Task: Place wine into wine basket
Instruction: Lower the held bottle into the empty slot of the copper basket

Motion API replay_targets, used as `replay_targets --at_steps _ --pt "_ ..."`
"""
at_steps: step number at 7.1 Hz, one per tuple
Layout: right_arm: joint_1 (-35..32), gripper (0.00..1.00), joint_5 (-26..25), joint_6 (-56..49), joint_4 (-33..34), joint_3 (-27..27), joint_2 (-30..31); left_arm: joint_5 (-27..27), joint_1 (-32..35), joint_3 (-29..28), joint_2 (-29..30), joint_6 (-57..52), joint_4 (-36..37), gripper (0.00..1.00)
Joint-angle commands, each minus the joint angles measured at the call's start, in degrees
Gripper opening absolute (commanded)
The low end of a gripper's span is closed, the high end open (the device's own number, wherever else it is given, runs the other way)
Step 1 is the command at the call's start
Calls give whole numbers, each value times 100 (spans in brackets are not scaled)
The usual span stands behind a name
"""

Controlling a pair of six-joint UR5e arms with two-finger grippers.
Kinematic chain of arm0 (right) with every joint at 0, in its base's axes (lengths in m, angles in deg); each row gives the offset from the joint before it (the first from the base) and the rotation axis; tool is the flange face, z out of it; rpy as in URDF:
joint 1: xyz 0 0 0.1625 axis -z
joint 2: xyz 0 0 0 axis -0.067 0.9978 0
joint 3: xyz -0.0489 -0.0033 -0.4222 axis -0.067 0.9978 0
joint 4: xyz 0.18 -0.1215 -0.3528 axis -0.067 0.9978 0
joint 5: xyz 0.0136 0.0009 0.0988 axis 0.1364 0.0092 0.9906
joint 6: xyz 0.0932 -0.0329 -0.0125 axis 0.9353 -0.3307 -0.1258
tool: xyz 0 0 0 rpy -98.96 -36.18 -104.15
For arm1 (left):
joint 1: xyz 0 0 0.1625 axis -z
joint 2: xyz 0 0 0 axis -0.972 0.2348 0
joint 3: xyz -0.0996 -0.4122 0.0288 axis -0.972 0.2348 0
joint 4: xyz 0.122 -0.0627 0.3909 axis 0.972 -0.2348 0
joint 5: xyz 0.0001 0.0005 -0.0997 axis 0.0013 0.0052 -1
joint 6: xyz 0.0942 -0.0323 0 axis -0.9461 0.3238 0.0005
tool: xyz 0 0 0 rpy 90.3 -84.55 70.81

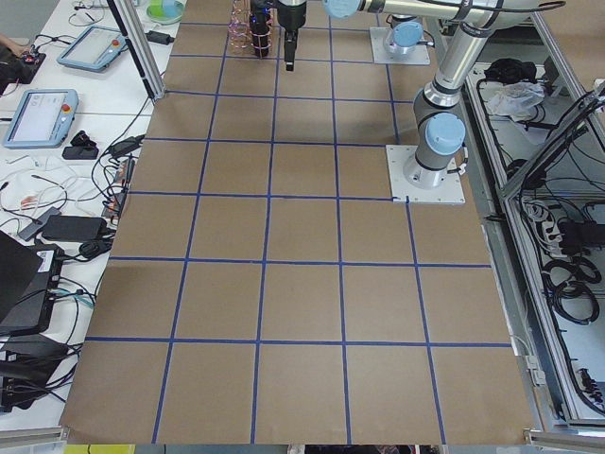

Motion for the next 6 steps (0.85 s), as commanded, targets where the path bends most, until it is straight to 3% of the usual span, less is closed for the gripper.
replay_targets --at_steps 1,4,6 --pt "113 10 -22 -184 15 -29 -25 142 0 13 3 6 6 100" --pt "122 10 135 -272 50 -151 -43 142 0 57 12 15 15 100" --pt "122 11 180 -298 627 -606 -104 160 0 57 21 6 6 100"
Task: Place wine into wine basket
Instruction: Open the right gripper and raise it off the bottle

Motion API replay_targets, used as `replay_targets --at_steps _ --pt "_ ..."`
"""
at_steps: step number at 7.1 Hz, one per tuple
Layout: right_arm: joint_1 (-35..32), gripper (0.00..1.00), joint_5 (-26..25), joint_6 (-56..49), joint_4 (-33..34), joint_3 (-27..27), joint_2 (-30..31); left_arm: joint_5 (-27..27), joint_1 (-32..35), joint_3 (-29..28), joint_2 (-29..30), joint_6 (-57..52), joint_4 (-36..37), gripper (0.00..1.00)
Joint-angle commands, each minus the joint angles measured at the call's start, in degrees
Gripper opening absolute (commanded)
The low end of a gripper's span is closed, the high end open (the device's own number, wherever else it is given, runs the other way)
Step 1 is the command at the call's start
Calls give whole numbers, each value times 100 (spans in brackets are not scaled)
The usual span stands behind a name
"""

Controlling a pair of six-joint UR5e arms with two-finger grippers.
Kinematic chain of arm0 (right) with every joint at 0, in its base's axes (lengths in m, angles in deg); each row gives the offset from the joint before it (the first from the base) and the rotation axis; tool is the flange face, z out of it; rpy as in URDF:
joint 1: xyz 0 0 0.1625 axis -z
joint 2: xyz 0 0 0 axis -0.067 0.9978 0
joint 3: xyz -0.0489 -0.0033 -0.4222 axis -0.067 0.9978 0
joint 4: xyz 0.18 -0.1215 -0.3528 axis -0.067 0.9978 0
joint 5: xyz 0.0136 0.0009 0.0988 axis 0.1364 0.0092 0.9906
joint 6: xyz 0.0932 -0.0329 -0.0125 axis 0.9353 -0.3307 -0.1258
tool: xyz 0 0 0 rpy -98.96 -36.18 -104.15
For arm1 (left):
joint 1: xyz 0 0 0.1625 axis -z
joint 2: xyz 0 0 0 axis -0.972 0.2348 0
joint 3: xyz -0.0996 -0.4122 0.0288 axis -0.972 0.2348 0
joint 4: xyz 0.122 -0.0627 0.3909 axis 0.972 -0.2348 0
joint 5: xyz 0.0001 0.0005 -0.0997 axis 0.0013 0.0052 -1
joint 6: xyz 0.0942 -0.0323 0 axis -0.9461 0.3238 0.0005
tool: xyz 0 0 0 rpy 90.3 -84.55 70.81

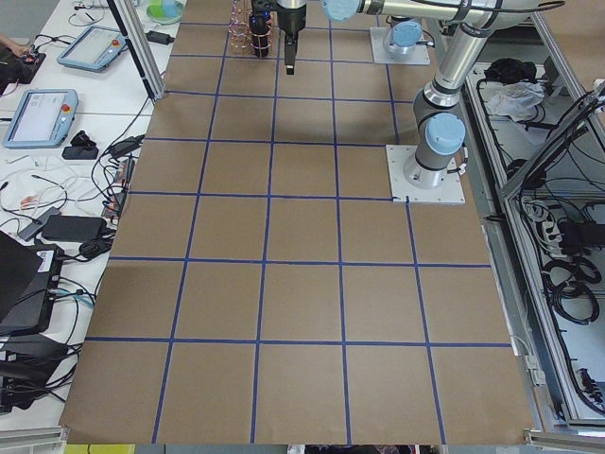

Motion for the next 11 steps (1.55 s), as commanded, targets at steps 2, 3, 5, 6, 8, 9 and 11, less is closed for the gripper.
replay_targets --at_steps 2,3,5,6,8,9,11 --pt "-8 12 20 -91 682 -592 -54 17 0 12 19 -7 2 100" --pt "0 13 28 -100 674 -602 -72 34 0 12 19 -7 2 100" --pt "1 65 28 -265 639 -602 -63 7 0 21 10 2 11 100" --pt "1 100 46 -362 621 -593 41 25 0 21 19 2 11 100" --pt "-52 100 20 -346 324 -602 645 25 0 21 19 -7 11 100" --pt "-61 100 46 -320 -226 -602 1162 34 0 21 19 -7 11 100" --pt "-87 100 195 -276 -721 -811 1867 25 0 21 19 -7 11 100"
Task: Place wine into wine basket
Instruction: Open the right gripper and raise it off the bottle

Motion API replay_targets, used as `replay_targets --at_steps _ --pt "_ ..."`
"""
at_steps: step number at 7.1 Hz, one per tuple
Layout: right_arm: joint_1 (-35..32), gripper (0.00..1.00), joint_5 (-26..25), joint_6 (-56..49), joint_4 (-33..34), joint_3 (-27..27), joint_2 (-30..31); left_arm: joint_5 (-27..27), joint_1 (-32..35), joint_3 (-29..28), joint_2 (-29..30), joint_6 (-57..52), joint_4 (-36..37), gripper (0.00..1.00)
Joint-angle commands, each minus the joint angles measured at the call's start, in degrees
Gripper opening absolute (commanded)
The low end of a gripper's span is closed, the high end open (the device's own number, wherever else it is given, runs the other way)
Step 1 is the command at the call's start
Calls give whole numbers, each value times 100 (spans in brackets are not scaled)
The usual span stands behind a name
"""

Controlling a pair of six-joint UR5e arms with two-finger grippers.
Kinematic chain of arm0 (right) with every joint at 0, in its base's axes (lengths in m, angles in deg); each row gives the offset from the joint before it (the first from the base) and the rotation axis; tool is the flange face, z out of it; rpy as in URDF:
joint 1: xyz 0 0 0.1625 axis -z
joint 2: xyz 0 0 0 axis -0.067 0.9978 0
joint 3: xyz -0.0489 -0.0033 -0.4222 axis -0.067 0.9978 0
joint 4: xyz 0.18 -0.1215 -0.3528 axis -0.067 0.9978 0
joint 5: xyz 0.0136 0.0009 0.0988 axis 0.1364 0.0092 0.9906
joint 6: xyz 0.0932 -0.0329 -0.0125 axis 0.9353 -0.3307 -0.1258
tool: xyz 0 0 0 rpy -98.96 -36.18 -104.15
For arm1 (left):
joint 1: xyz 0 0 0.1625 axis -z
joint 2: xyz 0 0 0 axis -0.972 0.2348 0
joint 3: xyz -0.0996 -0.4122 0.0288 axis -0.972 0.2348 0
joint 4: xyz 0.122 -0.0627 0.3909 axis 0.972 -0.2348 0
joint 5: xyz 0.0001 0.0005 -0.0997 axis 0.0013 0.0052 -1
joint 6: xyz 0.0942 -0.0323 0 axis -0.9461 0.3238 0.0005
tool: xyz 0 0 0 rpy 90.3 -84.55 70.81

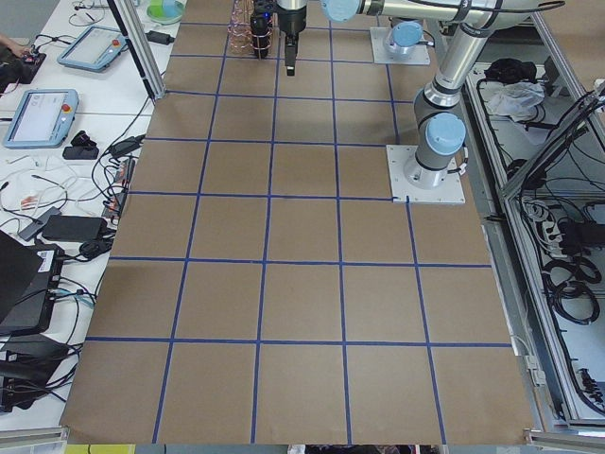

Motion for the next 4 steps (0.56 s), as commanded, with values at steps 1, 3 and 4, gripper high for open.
replay_targets --at_steps 1,3,4 --pt "-27 100 93 275 -262 -584 707 -19 0 0 0 0 30 100" --pt "-655 100 85 1404 -61 -799 842 -81 18 -9 -113 0 22 100" --pt "-1251 100 67 2360 376 -817 703 -55 18 -9 -192 0 -13 100"
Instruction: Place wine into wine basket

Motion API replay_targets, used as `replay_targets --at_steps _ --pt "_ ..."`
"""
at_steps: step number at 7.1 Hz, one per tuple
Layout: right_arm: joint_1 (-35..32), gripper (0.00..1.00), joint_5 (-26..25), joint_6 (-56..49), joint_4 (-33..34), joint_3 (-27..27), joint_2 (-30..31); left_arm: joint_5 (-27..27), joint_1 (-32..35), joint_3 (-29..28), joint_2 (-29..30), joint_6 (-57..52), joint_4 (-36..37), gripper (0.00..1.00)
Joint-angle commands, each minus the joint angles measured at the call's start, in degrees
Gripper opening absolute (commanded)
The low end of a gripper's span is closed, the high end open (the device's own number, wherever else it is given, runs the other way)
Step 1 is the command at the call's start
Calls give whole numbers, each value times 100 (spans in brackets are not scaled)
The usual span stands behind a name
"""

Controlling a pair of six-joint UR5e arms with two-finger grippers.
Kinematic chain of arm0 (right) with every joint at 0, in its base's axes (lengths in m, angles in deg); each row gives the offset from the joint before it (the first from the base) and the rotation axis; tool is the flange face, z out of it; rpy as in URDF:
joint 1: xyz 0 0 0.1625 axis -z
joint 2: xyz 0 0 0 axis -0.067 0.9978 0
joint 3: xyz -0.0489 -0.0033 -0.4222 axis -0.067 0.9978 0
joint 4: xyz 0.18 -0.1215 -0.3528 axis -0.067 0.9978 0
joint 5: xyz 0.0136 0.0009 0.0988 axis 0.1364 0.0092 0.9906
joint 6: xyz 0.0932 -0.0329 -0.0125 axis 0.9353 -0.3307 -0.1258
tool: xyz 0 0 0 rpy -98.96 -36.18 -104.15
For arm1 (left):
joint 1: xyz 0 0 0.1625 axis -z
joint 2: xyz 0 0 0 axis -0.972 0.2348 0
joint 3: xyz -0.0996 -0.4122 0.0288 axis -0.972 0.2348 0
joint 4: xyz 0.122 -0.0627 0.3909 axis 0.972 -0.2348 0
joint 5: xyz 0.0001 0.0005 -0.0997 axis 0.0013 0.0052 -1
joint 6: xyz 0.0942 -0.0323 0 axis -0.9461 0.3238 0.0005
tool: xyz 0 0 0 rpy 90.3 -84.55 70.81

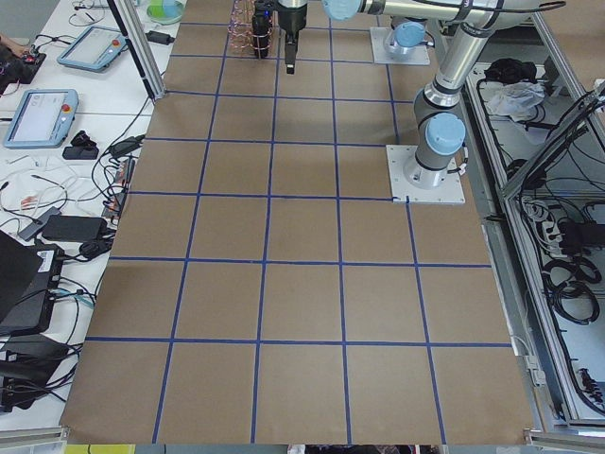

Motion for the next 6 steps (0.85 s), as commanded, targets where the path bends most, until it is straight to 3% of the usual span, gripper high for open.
replay_targets --at_steps 1,6 --pt "-867 100 -223 1073 729 -55 -216 15 4 -1 -117 -2 -33 100" --pt "-835 100 -305 1268 697 -90 -209 6 4 34 -197 -2 -50 100"
